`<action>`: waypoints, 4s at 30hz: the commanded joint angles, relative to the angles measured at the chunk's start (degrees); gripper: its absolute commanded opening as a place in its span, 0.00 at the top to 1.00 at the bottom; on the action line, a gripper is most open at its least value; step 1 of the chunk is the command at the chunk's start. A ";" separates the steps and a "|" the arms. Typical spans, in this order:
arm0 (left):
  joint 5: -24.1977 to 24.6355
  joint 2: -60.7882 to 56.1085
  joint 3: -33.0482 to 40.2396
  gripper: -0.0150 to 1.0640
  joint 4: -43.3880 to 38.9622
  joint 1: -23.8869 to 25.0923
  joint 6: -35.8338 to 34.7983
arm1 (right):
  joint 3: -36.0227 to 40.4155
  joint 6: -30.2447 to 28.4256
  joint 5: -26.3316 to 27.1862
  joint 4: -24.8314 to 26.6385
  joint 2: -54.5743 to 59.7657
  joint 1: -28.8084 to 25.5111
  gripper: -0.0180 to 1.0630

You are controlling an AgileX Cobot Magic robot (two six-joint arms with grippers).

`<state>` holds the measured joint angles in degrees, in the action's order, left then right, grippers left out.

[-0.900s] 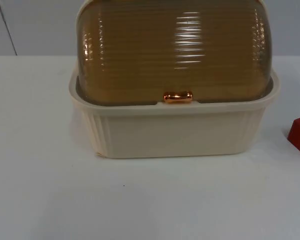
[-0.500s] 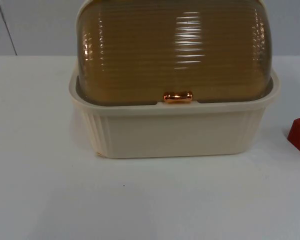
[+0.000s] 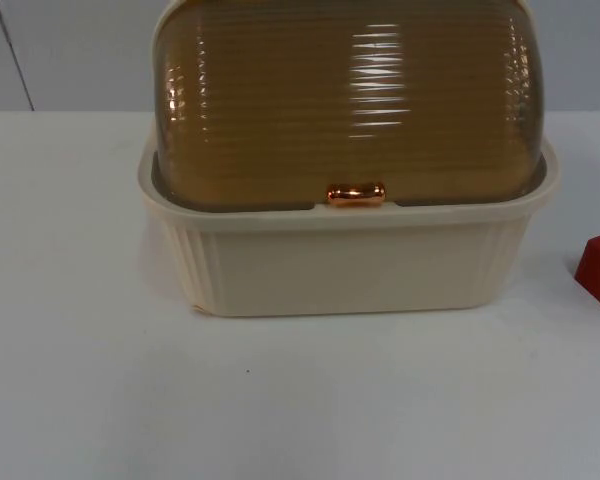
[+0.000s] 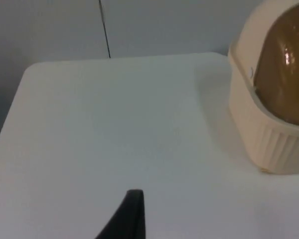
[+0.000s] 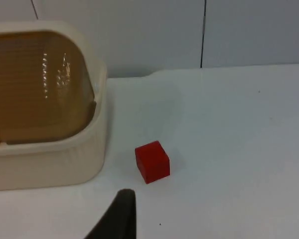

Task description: Open the box lid with the left hand, place the block into the box with the right hand, then close the box lid with the left hand.

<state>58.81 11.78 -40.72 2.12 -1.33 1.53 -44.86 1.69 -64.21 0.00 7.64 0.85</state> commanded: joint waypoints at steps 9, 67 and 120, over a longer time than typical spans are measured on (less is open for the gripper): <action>-10.46 16.22 -10.76 0.02 0.61 -0.34 -0.98 | -9.71 2.96 6.04 -9.45 17.77 -0.17 0.01; -39.88 80.20 -18.64 0.03 -58.87 -50.74 -4.01 | -10.07 3.06 15.93 -8.84 28.79 -0.17 0.01; -38.76 91.09 -10.50 0.99 -102.07 -53.17 -54.09 | -10.07 3.10 15.33 -8.84 28.79 -0.17 0.01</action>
<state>21.48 102.93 -49.97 -99.77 -55.08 -55.65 -54.64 4.85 -49.08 -8.48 36.47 0.85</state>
